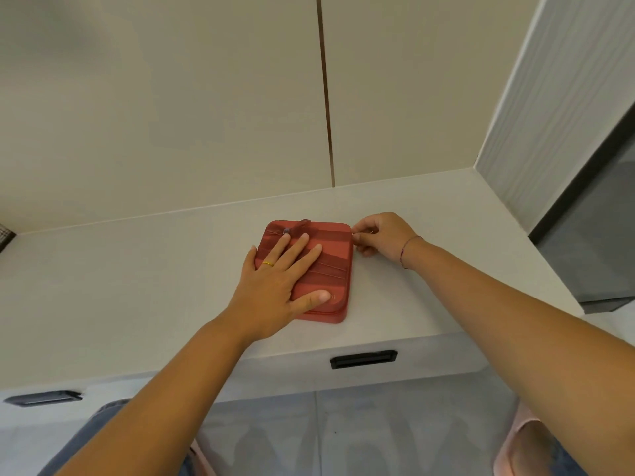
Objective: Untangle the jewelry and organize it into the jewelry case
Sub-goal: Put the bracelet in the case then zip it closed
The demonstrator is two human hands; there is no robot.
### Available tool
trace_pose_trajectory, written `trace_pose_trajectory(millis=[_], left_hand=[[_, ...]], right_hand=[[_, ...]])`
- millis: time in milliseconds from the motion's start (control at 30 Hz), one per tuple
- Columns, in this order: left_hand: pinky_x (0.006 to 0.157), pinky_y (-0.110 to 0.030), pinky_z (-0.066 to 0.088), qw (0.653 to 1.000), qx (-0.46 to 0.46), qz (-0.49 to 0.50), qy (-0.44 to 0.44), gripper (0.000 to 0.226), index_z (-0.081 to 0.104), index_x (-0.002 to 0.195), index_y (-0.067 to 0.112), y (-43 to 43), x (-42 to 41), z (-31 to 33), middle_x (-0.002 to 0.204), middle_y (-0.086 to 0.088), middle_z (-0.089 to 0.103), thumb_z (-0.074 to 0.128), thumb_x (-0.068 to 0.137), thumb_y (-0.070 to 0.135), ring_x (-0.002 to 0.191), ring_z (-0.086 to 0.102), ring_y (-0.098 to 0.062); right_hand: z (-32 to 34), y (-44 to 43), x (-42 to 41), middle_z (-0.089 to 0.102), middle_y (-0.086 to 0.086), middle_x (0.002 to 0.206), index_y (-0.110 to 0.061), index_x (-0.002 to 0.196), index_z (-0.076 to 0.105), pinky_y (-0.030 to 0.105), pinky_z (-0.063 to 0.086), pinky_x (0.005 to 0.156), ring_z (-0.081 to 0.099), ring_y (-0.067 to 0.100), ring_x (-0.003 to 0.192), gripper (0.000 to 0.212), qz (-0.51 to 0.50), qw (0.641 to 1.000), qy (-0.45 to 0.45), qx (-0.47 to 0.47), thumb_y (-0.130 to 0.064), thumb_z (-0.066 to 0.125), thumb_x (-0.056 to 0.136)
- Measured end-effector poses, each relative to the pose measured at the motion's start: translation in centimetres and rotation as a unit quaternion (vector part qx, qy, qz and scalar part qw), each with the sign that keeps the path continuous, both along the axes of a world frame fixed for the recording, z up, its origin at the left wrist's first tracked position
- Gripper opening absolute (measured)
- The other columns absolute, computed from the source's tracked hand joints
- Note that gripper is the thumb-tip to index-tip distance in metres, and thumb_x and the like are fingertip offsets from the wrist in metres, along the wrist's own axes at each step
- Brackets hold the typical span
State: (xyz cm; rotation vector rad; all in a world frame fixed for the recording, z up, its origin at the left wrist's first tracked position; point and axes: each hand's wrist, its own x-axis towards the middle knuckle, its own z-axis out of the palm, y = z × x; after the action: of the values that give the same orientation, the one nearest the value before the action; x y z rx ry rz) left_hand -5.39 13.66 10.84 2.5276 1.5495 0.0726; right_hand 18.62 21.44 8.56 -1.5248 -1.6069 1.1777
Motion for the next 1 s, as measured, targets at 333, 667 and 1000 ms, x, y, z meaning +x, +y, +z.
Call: trace_pose_trajectory(millis=[333,667,1000], left_hand=[[0.118,-0.051,-0.003,1.0,-0.001,0.007,-0.014,0.082,0.002,0.146,0.048,0.1,0.0,-0.2,0.157,0.019,-0.005,0.007,0.073,0.085,0.146,-0.012,-0.007],[0.118,-0.051,-0.001,1.0,0.023,0.016,-0.007,0.087,0.006,0.149,0.044,0.0,0.4,-0.4,0.159,0.016,0.0,0.002,0.072,0.084,0.147,-0.008,-0.009],[0.118,-0.052,-0.001,0.999,0.039,0.014,-0.001,0.087,0.008,0.15,0.042,0.0,0.4,-0.7,0.16,0.014,0.002,0.0,0.073,0.083,0.148,-0.005,-0.012]], right_hand=[[0.7,-2.2,0.9,0.068,0.007,0.079,-0.01,0.089,0.071,0.023,0.049,0.072,0.061,0.015,0.065,0.012,0.007,0.985,-0.145,0.091,-0.002,0.062,0.085],[-0.4,-9.5,-1.0,0.066,-0.003,0.076,-0.012,0.085,0.072,0.012,0.043,0.067,0.054,-0.001,0.063,0.006,-0.035,0.991,-0.098,0.086,-0.009,0.067,0.083],[-1.3,-16.7,-5.1,0.063,-0.011,0.071,-0.016,0.081,0.07,0.006,0.042,0.064,0.054,-0.004,0.065,0.015,-0.126,0.987,0.009,0.101,-0.002,0.066,0.083]])
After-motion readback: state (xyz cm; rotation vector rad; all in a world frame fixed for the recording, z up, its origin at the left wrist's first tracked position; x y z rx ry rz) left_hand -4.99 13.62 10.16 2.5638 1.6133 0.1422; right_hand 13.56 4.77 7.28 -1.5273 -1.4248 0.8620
